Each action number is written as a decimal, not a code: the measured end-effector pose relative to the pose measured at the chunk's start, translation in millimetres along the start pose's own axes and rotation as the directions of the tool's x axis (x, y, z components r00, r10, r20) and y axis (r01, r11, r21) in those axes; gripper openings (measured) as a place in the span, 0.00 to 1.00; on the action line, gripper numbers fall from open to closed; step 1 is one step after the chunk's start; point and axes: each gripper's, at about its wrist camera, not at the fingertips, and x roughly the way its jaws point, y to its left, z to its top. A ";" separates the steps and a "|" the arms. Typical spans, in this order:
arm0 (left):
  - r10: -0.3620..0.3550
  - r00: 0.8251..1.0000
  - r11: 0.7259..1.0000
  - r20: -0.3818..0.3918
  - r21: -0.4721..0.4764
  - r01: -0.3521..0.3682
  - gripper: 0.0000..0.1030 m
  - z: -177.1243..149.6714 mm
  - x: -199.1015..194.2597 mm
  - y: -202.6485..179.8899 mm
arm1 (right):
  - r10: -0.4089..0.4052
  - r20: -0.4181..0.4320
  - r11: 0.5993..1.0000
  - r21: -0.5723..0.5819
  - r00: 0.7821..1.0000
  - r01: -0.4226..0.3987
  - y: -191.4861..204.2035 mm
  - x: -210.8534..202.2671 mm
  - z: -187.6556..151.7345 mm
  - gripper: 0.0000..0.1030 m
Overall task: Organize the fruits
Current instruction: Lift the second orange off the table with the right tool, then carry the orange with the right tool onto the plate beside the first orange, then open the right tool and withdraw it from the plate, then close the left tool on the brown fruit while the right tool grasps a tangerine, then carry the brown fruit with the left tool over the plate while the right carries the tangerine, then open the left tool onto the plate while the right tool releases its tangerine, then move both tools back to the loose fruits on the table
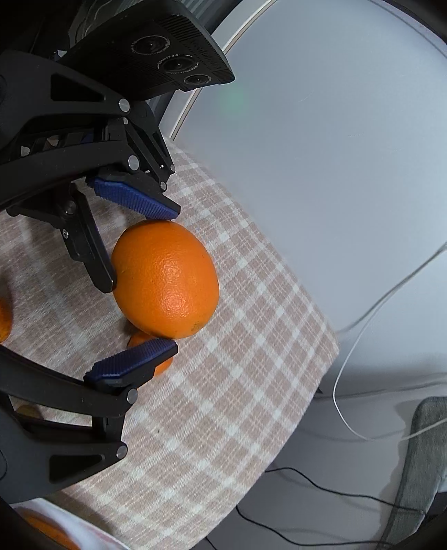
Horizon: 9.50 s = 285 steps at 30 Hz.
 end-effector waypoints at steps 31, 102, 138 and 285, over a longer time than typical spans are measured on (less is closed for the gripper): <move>-0.132 0.990 0.979 -0.045 0.148 0.137 0.58 17.6 58.8 -133.9 | -0.117 0.121 0.985 0.144 0.986 0.100 -111.2 -109.9 -44.3 0.73; -0.155 0.987 0.964 -0.048 0.211 0.162 0.68 14.3 40.7 -148.0 | -0.302 0.277 0.946 0.206 0.912 0.250 -125.5 -179.7 -93.5 0.83; 0.036 0.996 0.994 -0.085 0.109 -0.027 0.42 -12.5 23.6 11.8 | -0.199 0.186 0.980 0.030 0.962 0.196 0.5 -87.6 -164.4 0.72; -0.168 0.981 0.920 -0.096 0.343 0.191 0.47 -11.4 41.8 -160.7 | -0.509 0.295 0.856 0.275 0.809 0.438 -100.3 -195.2 -189.6 0.74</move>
